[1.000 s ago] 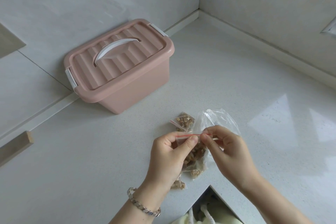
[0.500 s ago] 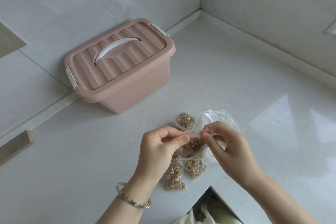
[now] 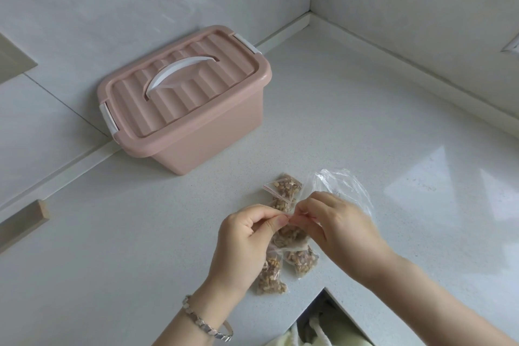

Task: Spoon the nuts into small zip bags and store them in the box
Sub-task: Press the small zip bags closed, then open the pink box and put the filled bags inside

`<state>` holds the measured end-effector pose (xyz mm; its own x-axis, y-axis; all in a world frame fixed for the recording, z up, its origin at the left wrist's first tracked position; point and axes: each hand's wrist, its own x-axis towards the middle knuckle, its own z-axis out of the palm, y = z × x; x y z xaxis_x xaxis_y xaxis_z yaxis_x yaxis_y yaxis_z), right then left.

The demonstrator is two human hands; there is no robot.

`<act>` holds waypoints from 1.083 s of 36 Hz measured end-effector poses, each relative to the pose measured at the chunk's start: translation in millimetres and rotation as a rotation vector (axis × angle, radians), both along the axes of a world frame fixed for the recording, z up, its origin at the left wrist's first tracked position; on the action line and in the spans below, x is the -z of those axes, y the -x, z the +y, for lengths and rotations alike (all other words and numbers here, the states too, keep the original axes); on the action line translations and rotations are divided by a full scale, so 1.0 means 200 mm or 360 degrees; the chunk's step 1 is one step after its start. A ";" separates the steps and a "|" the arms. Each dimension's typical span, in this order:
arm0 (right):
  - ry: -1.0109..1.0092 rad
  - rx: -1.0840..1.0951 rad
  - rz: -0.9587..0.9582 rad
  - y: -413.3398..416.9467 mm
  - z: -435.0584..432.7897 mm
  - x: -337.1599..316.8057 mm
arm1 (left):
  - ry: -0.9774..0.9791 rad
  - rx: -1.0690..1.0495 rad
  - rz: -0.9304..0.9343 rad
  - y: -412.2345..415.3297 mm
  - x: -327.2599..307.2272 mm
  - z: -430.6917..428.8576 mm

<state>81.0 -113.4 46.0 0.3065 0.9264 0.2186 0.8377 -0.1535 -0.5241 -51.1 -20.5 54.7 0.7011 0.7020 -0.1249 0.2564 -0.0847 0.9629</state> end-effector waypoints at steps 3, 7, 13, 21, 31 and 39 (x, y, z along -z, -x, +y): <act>-0.0023 0.0001 -0.0033 -0.03 0.03 0.02 | 0.0006 -0.0062 -0.0009 -0.01 0.01 0.03; -0.0004 0.0017 0.0096 -0.07 0.10 0.02 | 0.0007 -0.0191 0.0010 -0.03 0.04 0.09; 0.0226 -0.0168 0.0283 -0.14 0.23 -0.02 | 0.0024 -0.0362 0.0043 -0.04 0.10 0.20; 0.0463 -0.0139 0.0068 -0.24 0.52 0.08 | -0.0229 -0.0513 0.0237 -0.02 0.13 0.37; 0.1130 -0.0290 -0.0145 -0.20 0.54 0.29 | -0.0312 -0.0803 0.0523 0.18 0.04 0.56; 0.0868 -0.0132 -0.0040 -0.26 0.65 0.05 | -0.0229 -0.0886 0.0749 0.22 0.00 0.78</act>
